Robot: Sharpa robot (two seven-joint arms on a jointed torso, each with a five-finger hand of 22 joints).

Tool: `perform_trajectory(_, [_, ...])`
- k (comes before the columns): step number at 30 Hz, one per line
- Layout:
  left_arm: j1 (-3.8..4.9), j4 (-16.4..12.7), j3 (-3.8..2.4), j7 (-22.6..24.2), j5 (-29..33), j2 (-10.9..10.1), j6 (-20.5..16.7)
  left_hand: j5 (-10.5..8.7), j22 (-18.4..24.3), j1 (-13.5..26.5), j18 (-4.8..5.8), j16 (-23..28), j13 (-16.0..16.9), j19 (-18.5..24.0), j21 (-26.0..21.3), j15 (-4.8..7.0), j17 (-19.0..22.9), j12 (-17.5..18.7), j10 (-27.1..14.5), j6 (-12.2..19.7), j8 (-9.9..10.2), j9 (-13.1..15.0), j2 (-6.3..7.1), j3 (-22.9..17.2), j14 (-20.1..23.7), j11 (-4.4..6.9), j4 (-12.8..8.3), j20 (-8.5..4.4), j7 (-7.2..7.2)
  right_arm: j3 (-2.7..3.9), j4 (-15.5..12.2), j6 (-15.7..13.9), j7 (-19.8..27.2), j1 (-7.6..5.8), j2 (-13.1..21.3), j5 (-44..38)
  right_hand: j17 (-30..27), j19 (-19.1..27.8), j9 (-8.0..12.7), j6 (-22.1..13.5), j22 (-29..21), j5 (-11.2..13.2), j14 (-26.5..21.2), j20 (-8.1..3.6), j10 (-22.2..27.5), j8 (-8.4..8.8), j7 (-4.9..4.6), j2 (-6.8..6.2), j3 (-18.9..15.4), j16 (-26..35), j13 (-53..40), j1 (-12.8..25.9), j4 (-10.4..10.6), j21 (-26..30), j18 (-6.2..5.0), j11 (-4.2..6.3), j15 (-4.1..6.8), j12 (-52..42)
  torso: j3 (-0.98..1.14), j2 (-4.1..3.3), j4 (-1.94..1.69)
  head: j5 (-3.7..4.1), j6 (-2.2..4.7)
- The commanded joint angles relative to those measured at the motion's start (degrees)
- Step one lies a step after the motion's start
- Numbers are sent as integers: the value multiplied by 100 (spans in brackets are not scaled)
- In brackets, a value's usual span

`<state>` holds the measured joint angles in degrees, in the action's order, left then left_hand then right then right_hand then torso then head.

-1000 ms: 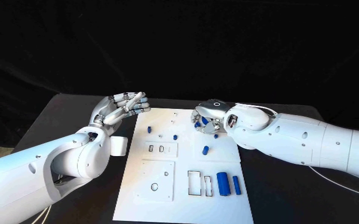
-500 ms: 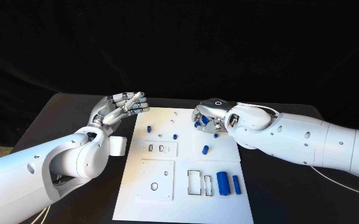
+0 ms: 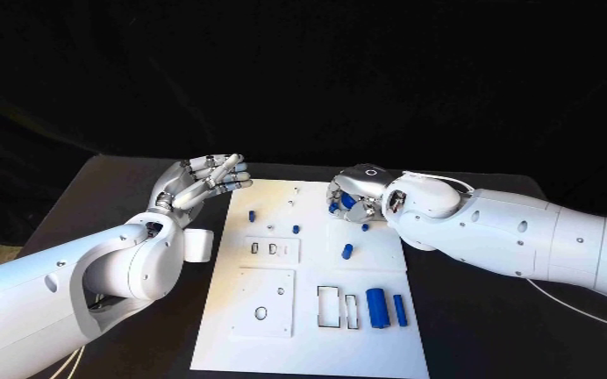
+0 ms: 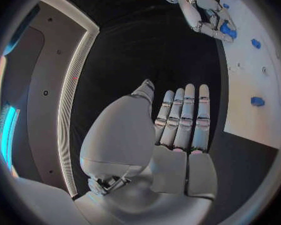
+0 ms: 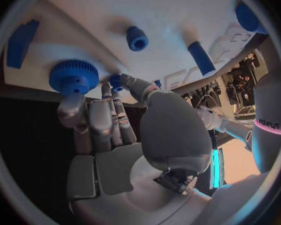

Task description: Assemble the parts on the task board

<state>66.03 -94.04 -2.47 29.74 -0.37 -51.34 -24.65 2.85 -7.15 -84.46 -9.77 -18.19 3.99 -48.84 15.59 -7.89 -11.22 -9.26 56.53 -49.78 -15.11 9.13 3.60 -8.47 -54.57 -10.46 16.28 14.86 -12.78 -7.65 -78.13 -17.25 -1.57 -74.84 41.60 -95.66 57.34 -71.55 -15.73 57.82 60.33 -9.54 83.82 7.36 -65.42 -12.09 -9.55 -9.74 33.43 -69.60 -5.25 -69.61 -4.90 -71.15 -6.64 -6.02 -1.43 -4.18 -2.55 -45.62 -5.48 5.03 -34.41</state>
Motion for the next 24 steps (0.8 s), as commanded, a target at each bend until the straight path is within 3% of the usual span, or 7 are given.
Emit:
perform_trajectory(1, [6,-5,-6,16,11,5,106,1,5,-6,-79,29,-9,-33,12,-24,-6,39,45,-24,25,-5,16,-24,-30,-13,11,10,-99,2,-25,91,-11,2,6,3,97,-102,-49,95,175,-5,63,-30,-219,-73,38,72,60,-110,-48,-65,34,-122,66,57,65,-80,0,-4,1,-2,-6])
perform_trajectory(6, [6,0,-6,12,11,9,107,1,5,-6,-79,29,-9,-33,12,-24,-6,39,45,-24,25,-5,16,-24,-30,-13,11,10,-99,3,-47,-38,64,2,6,102,279,-264,-181,304,472,253,107,-109,-519,-237,157,229,189,-289,-129,-205,43,-321,118,174,159,-178,0,-8,-2,4,-5])
perform_trajectory(9, [6,4,-6,8,11,12,107,1,5,-6,-79,29,-9,-33,12,-24,-6,39,45,-24,25,-5,16,-24,-30,-13,11,10,-99,3,-52,-132,60,2,3,153,300,-288,-224,332,524,311,112,-132,-567,-277,177,271,214,-320,-146,-221,59,-356,128,198,177,-183,-2,-10,-4,6,-5])
perform_trajectory(11, [6,8,-6,4,11,14,105,2,9,-3,-79,34,-11,-36,9,-25,-9,50,49,-24,30,-7,16,-23,-31,-14,11,10,-99,3,-54,-207,17,2,0,175,336,-315,-289,319,587,619,119,-156,-603,-320,203,384,282,-369,-164,-233,115,-397,139,214,198,-166,-7,-11,-8,3,-5])
perform_trajectory(13, [6,12,-6,0,11,16,102,2,9,-3,-79,34,-11,-36,9,-25,-9,50,49,-24,30,-7,16,-23,-31,-14,11,10,-99,3,-52,-312,-64,2,-1,186,349,-327,-320,306,618,648,120,-165,-616,-338,202,436,333,-388,-171,-266,117,-415,144,223,201,-158,-9,-12,-8,1,-8])
perform_trajectory(24, [5,24,-6,-4,14,27,106,2,11,-4,-79,36,-12,-37,8,-25,-10,55,50,-23,32,-8,16,-24,-31,-14,10,10,-100,36,-164,-803,-257,0,-47,198,345,-322,-414,217,652,627,113,-165,-565,-375,169,390,413,-421,-176,-302,80,-434,149,198,186,-80,-9,-9,-11,-8,12])
